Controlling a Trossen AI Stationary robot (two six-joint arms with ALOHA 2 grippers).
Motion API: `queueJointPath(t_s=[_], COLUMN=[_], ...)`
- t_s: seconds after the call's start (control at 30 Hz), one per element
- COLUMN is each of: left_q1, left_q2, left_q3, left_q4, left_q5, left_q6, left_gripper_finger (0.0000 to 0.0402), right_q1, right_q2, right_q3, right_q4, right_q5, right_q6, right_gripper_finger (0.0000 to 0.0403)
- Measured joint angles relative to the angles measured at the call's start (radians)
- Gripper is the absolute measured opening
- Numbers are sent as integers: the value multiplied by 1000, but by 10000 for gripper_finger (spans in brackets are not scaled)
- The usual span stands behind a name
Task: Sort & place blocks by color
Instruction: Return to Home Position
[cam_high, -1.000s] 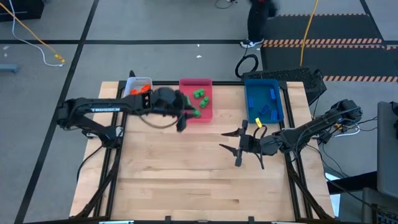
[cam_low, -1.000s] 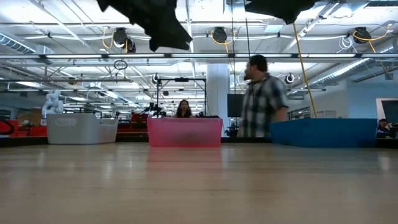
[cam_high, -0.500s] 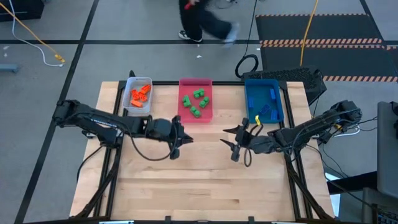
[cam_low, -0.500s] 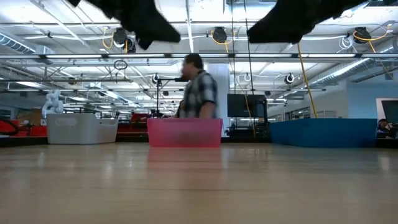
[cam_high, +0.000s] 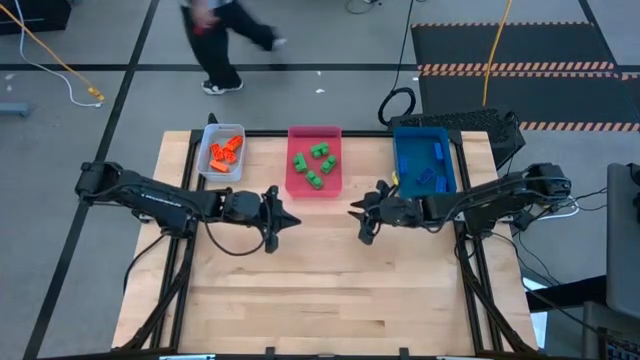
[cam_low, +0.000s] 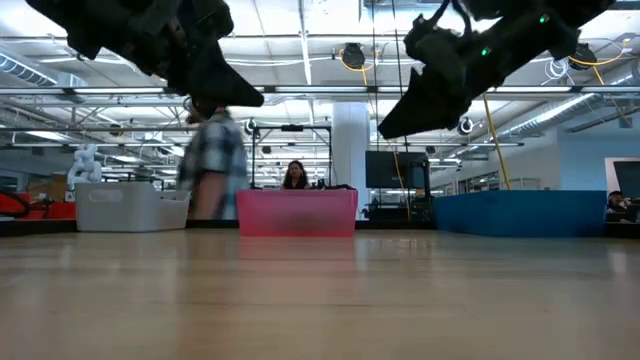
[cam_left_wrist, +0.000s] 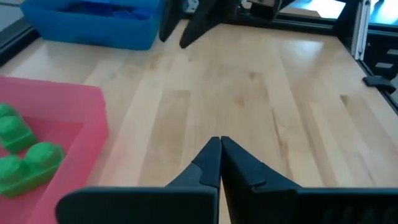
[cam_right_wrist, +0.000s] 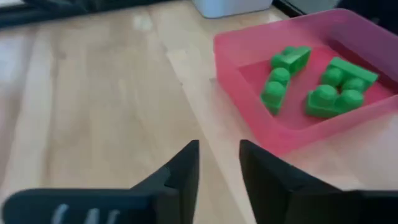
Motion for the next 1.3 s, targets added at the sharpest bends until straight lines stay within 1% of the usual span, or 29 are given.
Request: queueJointPath(t_s=[0.07, 0.17, 0.23, 0.3, 0.43, 0.6, 0.7, 0.8, 0.97, 1.13, 1.2, 1.3], left_q1=[9, 19, 23, 23, 20, 20, 22, 34, 38, 37, 37, 37], left_q2=[-27, -77, -126, -172, -266, -366, -419, -466, -531, -597, -625, -667], left_q3=[-24, -70, -107, -146, -241, -321, -344, -363, -411, -468, -492, -526], left_q4=[5, 4, 5, 47, 112, 106, 68, 4, -15, -15, -18, -18], left_q5=[0, 0, 0, 0, 1, 2, 2, 15, 21, 21, 21, 22], left_q6=[-1, -7, -9, -23, -50, -60, -52, -53, -70, -76, -82, -92], left_gripper_finger=[8, 6, 3, 5, 3, 4, 2, 4, 2, 4, 2, 4], right_q1=[-15, -19, -13, -3, 0, 0, 0, 0, 0, 0, 0, 0], right_q2=[-3, -48, -89, -135, -230, -377, -490, -614, -818, -990, -1042, -1090], right_q3=[0, 0, 0, -15, -92, -232, -318, -409, -551, -644, -669, -673], right_q4=[-7, -13, -33, -48, -42, -49, -36, 24, 95, 77, 92, 78], right_q5=[-34, -73, -75, -74, -76, -81, -80, -86, -155, -155, -164, -206], right_q6=[-21, -30, -37, -53, -49, 2, 6, -3, -32, -34, -37, -56], right_gripper_finger=[87, 46, 20, 5, 10, 2, 2, 1, 1, 1, 0, 0])
